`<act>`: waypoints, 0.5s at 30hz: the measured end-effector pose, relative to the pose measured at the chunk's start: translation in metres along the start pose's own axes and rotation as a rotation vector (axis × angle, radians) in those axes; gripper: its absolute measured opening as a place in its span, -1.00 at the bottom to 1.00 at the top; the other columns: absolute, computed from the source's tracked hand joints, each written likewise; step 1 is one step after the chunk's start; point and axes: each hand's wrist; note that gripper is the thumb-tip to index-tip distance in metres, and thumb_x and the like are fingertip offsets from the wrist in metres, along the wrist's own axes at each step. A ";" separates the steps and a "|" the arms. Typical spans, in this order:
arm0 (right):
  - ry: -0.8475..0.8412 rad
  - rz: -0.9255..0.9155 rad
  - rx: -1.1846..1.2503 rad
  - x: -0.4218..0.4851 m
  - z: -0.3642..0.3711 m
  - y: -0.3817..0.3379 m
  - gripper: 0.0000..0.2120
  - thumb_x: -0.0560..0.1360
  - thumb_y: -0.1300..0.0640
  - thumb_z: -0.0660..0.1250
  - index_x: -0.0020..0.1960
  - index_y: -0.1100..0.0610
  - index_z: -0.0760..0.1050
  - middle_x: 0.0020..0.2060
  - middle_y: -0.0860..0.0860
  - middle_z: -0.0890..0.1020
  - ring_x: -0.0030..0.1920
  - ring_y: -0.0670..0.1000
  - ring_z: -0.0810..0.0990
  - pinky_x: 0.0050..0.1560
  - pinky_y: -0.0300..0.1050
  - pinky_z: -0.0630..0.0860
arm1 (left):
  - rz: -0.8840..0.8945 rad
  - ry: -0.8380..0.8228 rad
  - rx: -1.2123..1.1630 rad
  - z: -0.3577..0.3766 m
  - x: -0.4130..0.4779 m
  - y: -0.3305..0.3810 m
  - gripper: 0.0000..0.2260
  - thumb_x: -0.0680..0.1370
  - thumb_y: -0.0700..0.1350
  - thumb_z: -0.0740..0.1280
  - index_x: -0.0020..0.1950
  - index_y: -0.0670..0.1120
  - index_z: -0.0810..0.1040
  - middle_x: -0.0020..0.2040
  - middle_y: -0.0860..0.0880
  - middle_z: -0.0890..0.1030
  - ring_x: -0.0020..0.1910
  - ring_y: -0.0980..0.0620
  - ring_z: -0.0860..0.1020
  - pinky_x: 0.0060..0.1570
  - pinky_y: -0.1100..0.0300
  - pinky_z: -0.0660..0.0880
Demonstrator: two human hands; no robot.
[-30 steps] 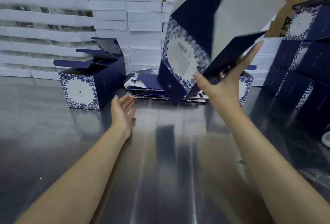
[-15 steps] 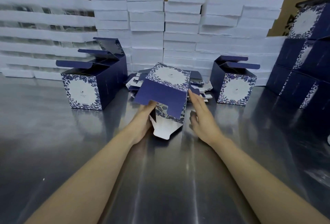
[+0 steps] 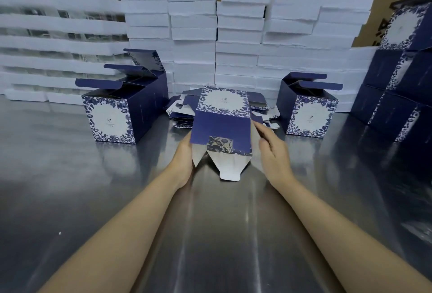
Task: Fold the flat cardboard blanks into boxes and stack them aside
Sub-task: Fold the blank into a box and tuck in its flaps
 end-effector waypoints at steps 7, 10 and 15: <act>0.086 -0.143 -0.139 0.001 -0.004 -0.004 -0.18 0.44 0.60 0.10 0.47 -0.13 0.17 0.39 0.01 0.38 0.28 0.04 0.46 0.22 0.01 0.49 | 0.025 -0.083 0.040 -0.007 0.002 -0.001 -0.47 0.37 -0.30 0.15 0.25 0.06 0.57 0.17 -0.07 0.65 0.18 -0.12 0.59 0.22 -0.01 0.43; 0.050 -0.381 -0.423 0.000 -0.004 -0.003 -0.26 0.36 0.62 0.17 0.40 0.04 0.43 0.40 0.14 0.37 0.28 0.09 0.44 -0.03 0.08 0.58 | 0.064 0.024 0.043 -0.002 0.000 -0.001 -0.63 0.43 -0.18 0.22 0.14 0.07 0.64 0.09 -0.05 0.68 0.13 -0.10 0.62 0.16 0.02 0.50; -0.015 -0.357 -0.406 -0.002 -0.002 -0.001 -0.50 0.50 0.32 0.10 0.31 -0.03 0.53 0.44 0.00 0.31 0.32 0.04 0.42 0.02 0.03 0.56 | 0.098 0.122 0.093 -0.003 -0.001 0.003 -0.81 0.59 -0.07 0.28 0.03 0.07 0.69 0.01 -0.01 0.71 0.03 -0.04 0.67 0.10 0.03 0.56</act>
Point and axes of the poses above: each hand's wrist, its own x-axis towards the middle knuckle, its own z-axis out of the palm, y = z × x
